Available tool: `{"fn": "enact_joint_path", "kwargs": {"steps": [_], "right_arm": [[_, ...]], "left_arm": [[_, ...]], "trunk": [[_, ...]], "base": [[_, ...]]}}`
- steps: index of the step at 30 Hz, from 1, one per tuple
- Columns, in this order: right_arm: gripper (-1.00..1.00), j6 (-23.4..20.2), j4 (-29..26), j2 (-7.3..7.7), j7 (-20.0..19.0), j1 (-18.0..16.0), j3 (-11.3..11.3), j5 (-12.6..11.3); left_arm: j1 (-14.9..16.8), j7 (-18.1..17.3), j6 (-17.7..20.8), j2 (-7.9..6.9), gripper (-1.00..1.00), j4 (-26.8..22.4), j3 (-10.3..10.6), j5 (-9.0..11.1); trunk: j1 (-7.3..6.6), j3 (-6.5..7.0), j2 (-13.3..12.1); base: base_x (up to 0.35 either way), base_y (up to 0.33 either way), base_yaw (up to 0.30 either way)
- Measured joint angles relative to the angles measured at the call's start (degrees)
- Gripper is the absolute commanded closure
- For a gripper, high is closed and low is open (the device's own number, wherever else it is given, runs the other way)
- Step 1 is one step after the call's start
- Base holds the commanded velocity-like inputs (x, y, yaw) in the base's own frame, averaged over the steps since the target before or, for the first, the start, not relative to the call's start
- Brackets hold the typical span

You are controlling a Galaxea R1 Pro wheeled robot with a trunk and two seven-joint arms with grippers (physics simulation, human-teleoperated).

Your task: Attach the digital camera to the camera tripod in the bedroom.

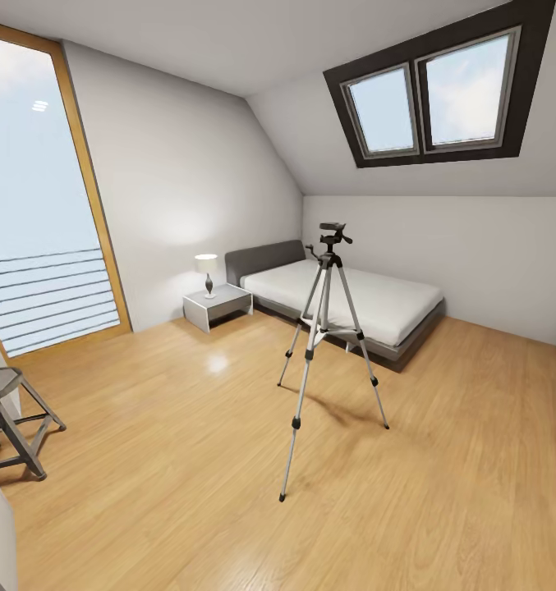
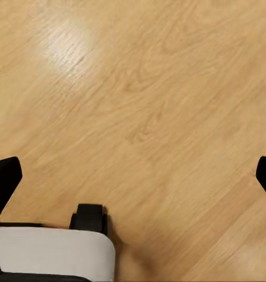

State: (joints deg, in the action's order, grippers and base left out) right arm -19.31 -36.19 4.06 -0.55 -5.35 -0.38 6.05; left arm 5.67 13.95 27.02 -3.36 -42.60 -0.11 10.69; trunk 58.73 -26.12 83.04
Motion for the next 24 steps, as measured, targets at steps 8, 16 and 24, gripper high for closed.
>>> {"fn": "enact_joint_path", "kwargs": {"steps": [8, 16, 24], "right_arm": [[-1.0, -14.6, -0.7, 0.04, -0.3, -25.6, -0.4, -5.4], [-1.0, -16.9, -5.7, 0.07, -1.6, -33.9, -0.3, -14.7], [-1.0, -22.8, -9.6, 0.29, -1.8, -34.2, -0.3, -15.8]], "left_arm": [[26.1, -0.3, 19.6, 1.47, -1.0, -0.6, 0.0, 1.2], [32.6, -2.6, 19.0, 3.94, -1.0, -10.7, 0.0, 6.8], [32.8, -2.6, 18.9, 5.84, -1.0, -11.4, 0.2, 9.6]], "trunk": [[0.0, 0.0, 0.0], [0.0, -0.01, 0.0], [0.0, -0.02, 0.0]], "base": [[0.0, 0.0, 0.0], [0.0, 0.0, 0.0], [0.0, 0.0, 0.0]]}}
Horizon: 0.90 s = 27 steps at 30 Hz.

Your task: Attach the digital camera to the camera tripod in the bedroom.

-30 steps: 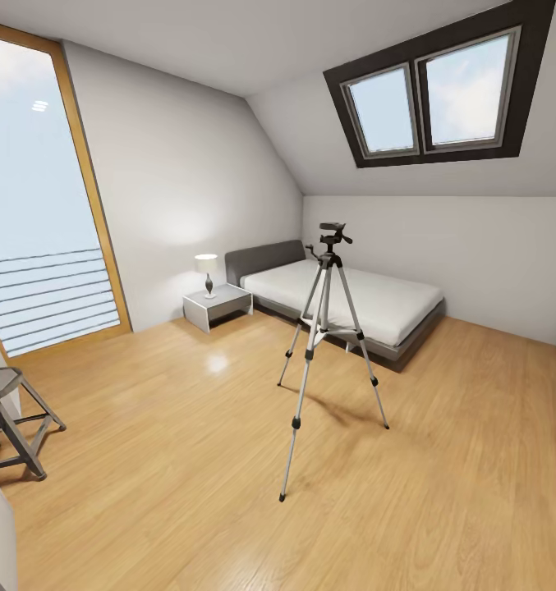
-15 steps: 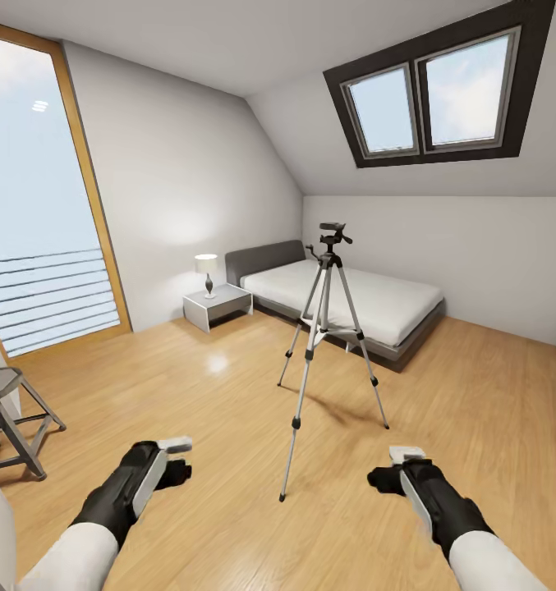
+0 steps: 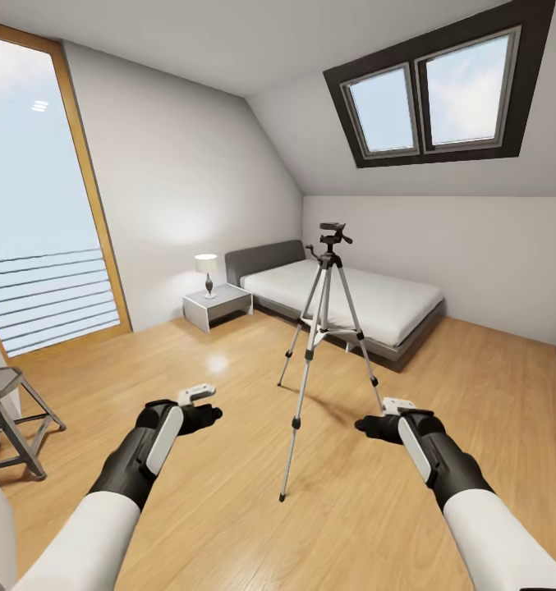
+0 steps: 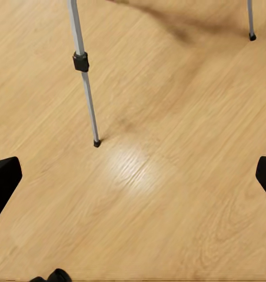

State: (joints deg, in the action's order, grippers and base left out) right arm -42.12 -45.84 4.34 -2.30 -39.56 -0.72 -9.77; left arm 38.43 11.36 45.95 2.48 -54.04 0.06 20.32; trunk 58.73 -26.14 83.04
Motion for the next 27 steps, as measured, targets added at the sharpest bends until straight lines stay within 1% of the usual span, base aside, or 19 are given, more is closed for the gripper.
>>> {"fn": "enact_joint_path", "kwargs": {"steps": [1, 2, 6, 12, 15, 20, 27], "right_arm": [[-1.0, -0.6, -0.2, 0.02, -0.2, 0.0, 0.0, -0.1], [-1.0, -1.5, -0.4, 0.04, -1.0, 0.0, 0.0, -0.2], [-1.0, -1.9, -0.2, 0.06, -3.1, 0.0, 0.0, -0.3], [-1.0, -1.7, 1.3, 0.4, -6.2, 0.0, -0.1, -0.1], [-1.0, -1.6, 2.0, 0.69, -8.4, 0.0, -0.3, 0.0], [-1.0, -1.5, 2.3, 0.81, -9.4, 0.0, -0.4, 0.1], [-1.0, -1.5, 2.4, 0.85, -9.8, 0.0, -0.3, 0.2]], "left_arm": [[0.0, 0.0, 0.0, 0.15, -1.0, 0.5, 0.0, 0.4], [0.0, 0.0, 0.1, 0.41, -1.0, 2.3, 0.2, 0.7], [0.0, -0.2, 0.2, 0.73, -1.0, 5.1, 0.3, 0.7], [0.0, -0.4, 0.2, 1.03, -1.0, 7.0, 0.4, 0.7], [0.0, -0.3, 0.2, 1.74, -1.0, 7.5, 0.5, 0.6], [0.0, -0.2, 0.2, 2.36, -1.0, 7.7, 0.4, 0.6], [0.0, -0.1, 0.1, 2.57, -1.0, 7.8, 0.4, 0.7]], "trunk": [[0.0, 0.0, 0.0], [0.0, 0.0, 0.0], [0.0, 0.0, 0.0], [0.0, 0.0, 0.0], [0.0, 0.0, 0.0], [0.0, 0.0, 0.0], [0.0, 0.0, 0.0]], "base": [[0.0, 0.0, 0.0], [0.0, 0.0, 0.0], [0.0, 0.0, 0.0], [0.0, 0.0, 0.0], [0.0, 0.0, 0.0], [0.0, 0.0, 0.0], [0.0, 0.0, 0.0]]}}
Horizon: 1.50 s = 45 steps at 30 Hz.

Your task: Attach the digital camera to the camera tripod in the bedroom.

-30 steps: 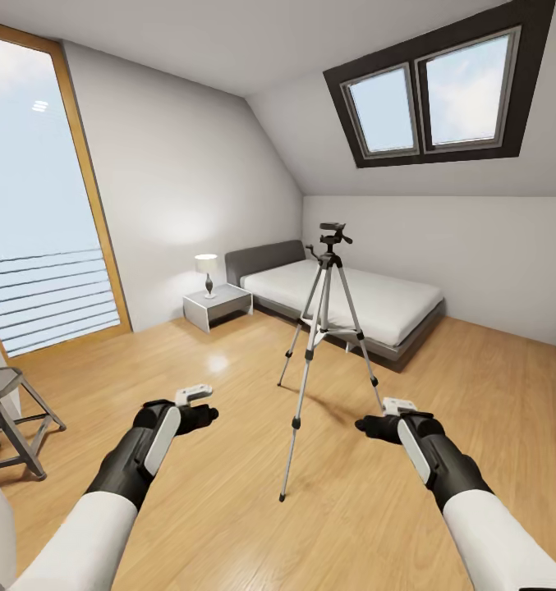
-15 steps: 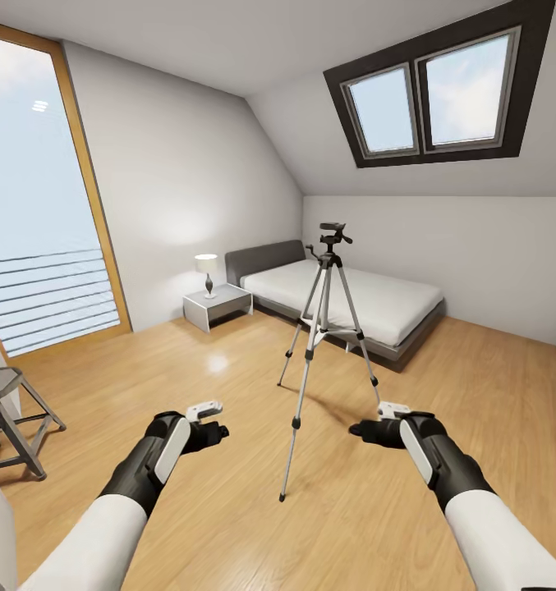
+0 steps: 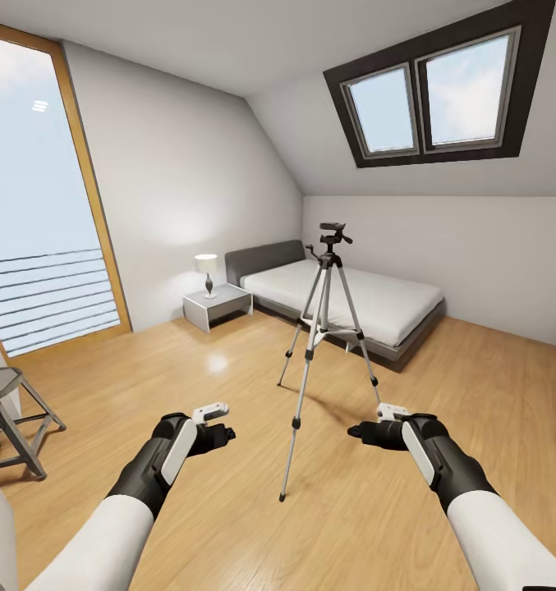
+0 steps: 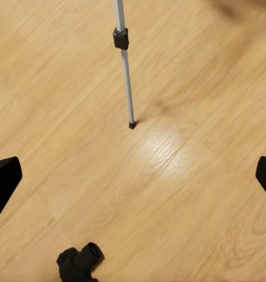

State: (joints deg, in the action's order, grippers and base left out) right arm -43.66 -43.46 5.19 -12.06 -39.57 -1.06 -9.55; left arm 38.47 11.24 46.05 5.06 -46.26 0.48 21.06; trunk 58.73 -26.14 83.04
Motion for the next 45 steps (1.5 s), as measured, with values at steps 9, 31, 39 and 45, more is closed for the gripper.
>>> {"fn": "enact_joint_path", "kwargs": {"steps": [9, 31, 39, 45], "right_arm": [[-1.0, 0.0, 0.0, 0.0, 0.0, 0.0, 0.0, 0.0], [-1.0, -0.7, -0.8, -0.01, -0.3, 0.0, -0.1, -0.2], [-1.0, -0.7, -3.2, -0.05, -6.1, 0.0, -0.1, -0.2], [-1.0, -0.7, -4.3, -0.01, -9.1, 0.0, -0.1, 0.0]], "left_arm": [[0.0, 0.0, 0.0, -0.03, -1.0, 0.0, 0.0, -0.1], [0.0, -0.7, -0.7, -0.34, -1.0, 1.7, -0.1, 0.5], [0.0, -0.3, -0.8, -1.48, -1.0, 3.5, -0.3, 0.4], [0.0, -0.2, -0.9, -1.86, -1.0, 4.3, -0.3, 0.5]], "trunk": [[0.0, 0.0, 0.0], [4.61, -3.77, 8.4], [6.37, -5.2, 11.6], [7.68, -6.28, 14.0]], "base": [[0.0, 0.0, 0.0], [0.0, 0.0, 0.0], [0.0, 0.0, 0.0], [0.0, 0.0, 0.0]]}}
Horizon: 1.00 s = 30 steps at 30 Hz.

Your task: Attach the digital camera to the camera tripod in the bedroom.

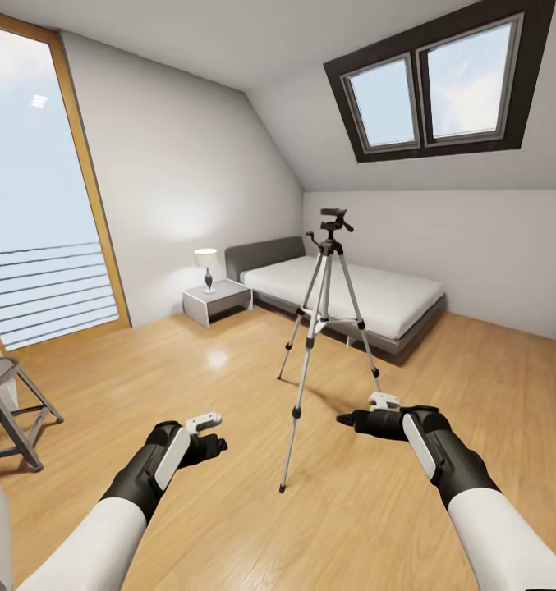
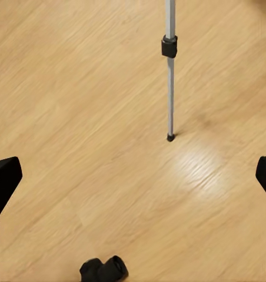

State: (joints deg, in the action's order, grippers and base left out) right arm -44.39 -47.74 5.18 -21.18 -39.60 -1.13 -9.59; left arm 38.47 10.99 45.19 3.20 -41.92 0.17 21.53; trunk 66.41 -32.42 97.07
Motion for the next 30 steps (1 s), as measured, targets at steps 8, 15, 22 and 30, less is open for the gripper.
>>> {"fn": "enact_joint_path", "kwargs": {"steps": [8, 15, 22, 30], "right_arm": [[-1.0, 0.0, -0.3, 0.01, -1.2, 0.0, 0.1, 0.1], [-1.0, -0.1, -0.3, 0.01, -1.4, 0.0, 0.2, 0.3], [-1.0, -0.1, -0.4, 0.01, -1.4, 0.0, 0.1, 0.4], [-1.0, -0.1, -0.4, 0.05, -1.4, 0.0, 0.1, -0.1]], "left_arm": [[0.0, 0.0, 0.0, -0.12, -1.0, 0.3, 0.0, 0.0], [0.0, -0.1, 0.0, -0.13, -1.0, 0.3, 0.0, 0.0], [0.0, -0.3, 0.0, -0.13, -1.0, 0.4, 0.0, 0.0], [0.0, -0.3, 0.0, -0.13, -1.0, 0.9, 0.0, 0.1]], "trunk": [[1.76, -1.44, 3.2], [3.3, -2.69, 6.0], [4.83, -3.95, 8.8], [6.59, -5.39, 12.0]], "base": [[0.0, 0.0, 0.0], [0.0, 0.0, 0.0], [0.0, 0.0, 0.0], [0.0, 0.0, 0.0]]}}
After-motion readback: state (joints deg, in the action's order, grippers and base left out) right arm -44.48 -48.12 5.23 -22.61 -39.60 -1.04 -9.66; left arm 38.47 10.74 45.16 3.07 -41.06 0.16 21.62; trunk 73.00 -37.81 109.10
